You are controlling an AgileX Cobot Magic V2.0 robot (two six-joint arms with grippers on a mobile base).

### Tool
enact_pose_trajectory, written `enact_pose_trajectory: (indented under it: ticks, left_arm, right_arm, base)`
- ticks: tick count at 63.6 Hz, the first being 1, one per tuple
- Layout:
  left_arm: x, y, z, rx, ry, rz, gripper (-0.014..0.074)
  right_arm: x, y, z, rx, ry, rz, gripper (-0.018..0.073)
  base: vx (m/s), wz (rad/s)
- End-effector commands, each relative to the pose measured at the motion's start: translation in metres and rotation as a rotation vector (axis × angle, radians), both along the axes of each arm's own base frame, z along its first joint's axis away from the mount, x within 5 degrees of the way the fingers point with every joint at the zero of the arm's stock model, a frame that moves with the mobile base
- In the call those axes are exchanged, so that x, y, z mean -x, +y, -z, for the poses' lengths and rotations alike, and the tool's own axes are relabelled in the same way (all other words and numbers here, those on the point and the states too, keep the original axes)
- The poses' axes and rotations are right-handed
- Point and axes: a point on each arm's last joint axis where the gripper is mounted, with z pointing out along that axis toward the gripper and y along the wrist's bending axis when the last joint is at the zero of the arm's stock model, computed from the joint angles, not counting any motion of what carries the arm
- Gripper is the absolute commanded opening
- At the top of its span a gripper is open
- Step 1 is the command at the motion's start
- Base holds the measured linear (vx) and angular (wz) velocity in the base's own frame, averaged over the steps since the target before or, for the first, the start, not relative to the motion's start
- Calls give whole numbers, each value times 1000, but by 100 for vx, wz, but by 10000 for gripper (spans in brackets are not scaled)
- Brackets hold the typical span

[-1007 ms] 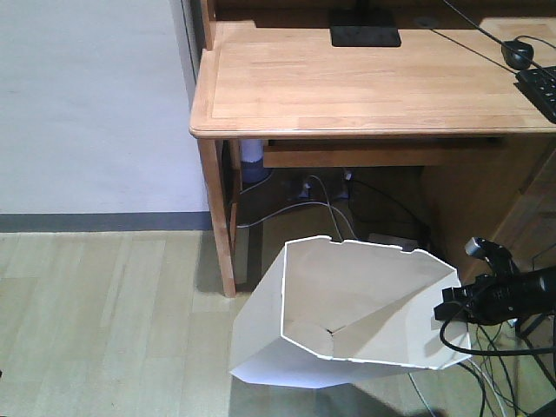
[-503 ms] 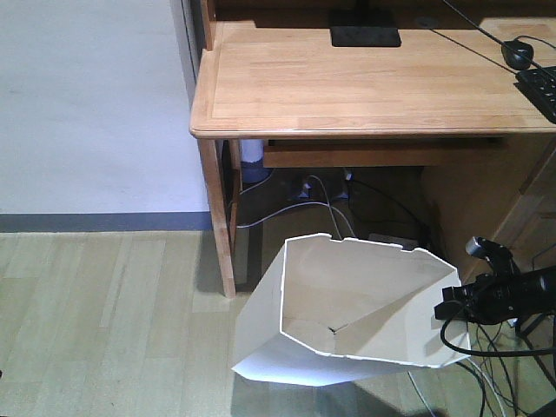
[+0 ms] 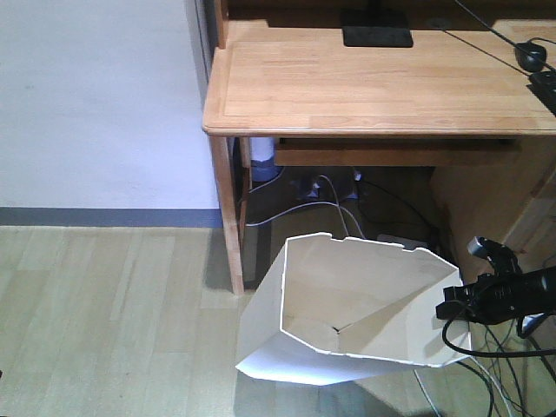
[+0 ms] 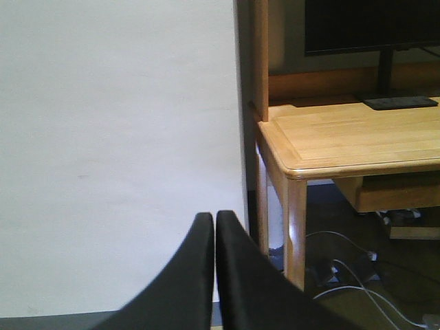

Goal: Move trash bin to bedside with robot
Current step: 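Hold the bin in the right gripper while the base turns toward the bed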

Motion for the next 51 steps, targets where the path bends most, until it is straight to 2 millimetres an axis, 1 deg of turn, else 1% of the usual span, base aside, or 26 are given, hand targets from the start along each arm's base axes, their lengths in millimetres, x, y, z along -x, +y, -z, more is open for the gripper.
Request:
enact_pose_trajectory:
  ticks: [1,23,51]
  left_arm:
    - [2,0,-15,7,-104,2,-6]
    - [2,0,-15,7,-104,2,-6]
    - [2,0,-15,7,-104,2,-6]
  right_arm:
    - [-13,12,-37,-229,-118,-5,-5]
    - [-13,12,-37,-229,-118,-5,-5]
    - [-13,12,-37,-229,-118,-5,-5]
  base:
    - [-4,15]
    - [-6,29]
    - [-10,48]
